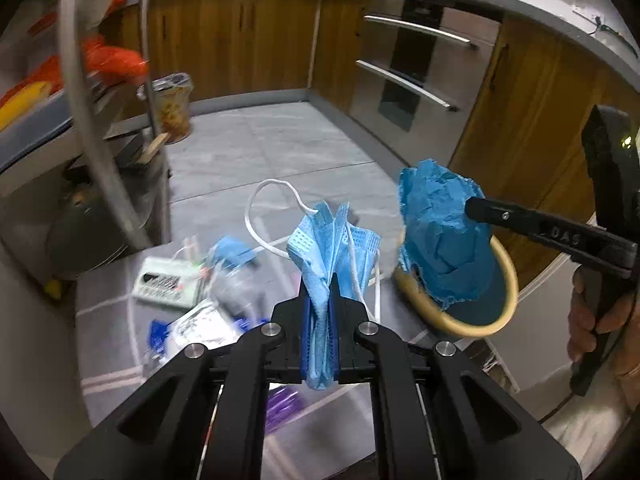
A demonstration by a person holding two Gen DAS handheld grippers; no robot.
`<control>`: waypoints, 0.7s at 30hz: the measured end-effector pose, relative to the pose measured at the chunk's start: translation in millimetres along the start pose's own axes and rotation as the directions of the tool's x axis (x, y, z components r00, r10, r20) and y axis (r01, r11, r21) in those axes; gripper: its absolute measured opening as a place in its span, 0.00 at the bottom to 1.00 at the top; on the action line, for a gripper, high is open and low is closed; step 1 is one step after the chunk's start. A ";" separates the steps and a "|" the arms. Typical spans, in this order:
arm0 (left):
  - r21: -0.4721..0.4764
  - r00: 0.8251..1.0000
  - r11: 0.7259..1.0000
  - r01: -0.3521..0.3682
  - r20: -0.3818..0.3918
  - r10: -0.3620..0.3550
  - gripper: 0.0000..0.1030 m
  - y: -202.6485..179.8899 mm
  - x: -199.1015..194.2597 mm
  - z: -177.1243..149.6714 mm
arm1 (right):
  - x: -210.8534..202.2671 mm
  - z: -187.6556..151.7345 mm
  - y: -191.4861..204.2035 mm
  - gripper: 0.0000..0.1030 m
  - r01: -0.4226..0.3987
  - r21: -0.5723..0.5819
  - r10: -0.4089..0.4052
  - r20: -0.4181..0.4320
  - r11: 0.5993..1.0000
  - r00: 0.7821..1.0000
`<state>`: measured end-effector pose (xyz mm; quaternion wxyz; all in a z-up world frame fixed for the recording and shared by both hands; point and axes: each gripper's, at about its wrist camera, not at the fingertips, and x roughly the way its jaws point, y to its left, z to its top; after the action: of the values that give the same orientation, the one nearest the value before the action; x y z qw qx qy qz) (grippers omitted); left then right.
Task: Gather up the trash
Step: 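Carry the mask and blue bag over the bin and open both grippers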
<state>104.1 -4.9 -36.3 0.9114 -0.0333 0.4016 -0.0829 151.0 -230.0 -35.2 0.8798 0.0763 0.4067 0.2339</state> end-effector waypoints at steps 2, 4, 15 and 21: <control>0.007 0.999 1.000 0.030 -0.011 -0.030 0.07 -19.0 9.0 13.3 | -8.9 7.7 -16.1 0.04 0.012 0.008 -0.012 0.000 1.000 1.000; 0.029 0.998 0.998 0.059 -0.026 -0.059 0.07 -42.8 20.0 24.5 | -16.1 14.6 -37.5 0.04 0.024 0.019 -0.024 -0.009 1.000 1.000; 0.117 0.986 0.986 0.122 -0.128 -0.107 0.07 -151.6 95.1 44.4 | -27.3 2.7 -118.7 0.04 0.110 0.145 -0.108 -0.020 0.983 0.994; 0.113 0.984 0.991 0.072 -0.171 -0.052 0.07 -166.9 123.7 37.0 | -23.3 -5.1 -124.4 0.04 0.130 0.119 -0.127 -0.032 0.984 0.991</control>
<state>192.7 -191.4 -80.0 0.8718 0.0155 0.4701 -0.1373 177.6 -350.7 -63.1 0.8818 0.1003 0.4348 0.1525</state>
